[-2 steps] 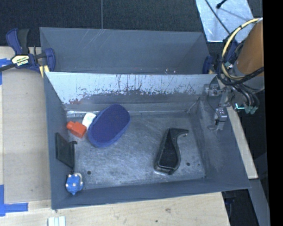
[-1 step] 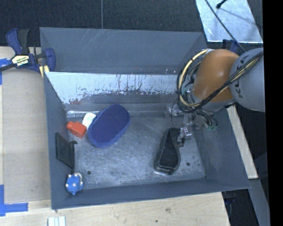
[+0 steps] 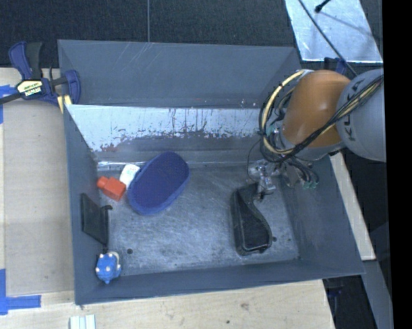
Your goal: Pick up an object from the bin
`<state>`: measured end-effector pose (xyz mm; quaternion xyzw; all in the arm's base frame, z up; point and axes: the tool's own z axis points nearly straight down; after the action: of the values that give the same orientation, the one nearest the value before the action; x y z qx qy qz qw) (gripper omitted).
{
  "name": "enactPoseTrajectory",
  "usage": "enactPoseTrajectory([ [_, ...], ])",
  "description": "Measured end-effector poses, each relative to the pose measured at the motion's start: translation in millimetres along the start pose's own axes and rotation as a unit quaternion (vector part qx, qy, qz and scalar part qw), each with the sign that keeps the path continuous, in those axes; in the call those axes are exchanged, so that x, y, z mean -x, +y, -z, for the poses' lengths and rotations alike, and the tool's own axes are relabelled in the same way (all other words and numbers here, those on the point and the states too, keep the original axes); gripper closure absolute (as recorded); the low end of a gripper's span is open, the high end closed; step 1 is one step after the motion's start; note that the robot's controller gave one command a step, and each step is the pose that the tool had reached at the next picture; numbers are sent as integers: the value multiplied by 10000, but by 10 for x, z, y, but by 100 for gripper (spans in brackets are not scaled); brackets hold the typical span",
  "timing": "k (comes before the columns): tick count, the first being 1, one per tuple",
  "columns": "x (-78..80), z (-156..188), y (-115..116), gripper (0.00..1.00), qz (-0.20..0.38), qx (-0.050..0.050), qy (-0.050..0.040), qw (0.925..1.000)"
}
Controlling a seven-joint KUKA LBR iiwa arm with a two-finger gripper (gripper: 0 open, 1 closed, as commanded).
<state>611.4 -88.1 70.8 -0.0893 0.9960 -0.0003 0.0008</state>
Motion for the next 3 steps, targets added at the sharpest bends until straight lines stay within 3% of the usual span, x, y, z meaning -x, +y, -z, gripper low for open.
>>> enactPoseTrajectory([
  [1, -356, 116, -260, 100, 498, -13, -2, 9988],
  [2, -302, 1436, -252, 100, 482, -23, -55, 9988],
  [3, -319, 1383, -245, 0, 483, -3, -13, 9988],
])
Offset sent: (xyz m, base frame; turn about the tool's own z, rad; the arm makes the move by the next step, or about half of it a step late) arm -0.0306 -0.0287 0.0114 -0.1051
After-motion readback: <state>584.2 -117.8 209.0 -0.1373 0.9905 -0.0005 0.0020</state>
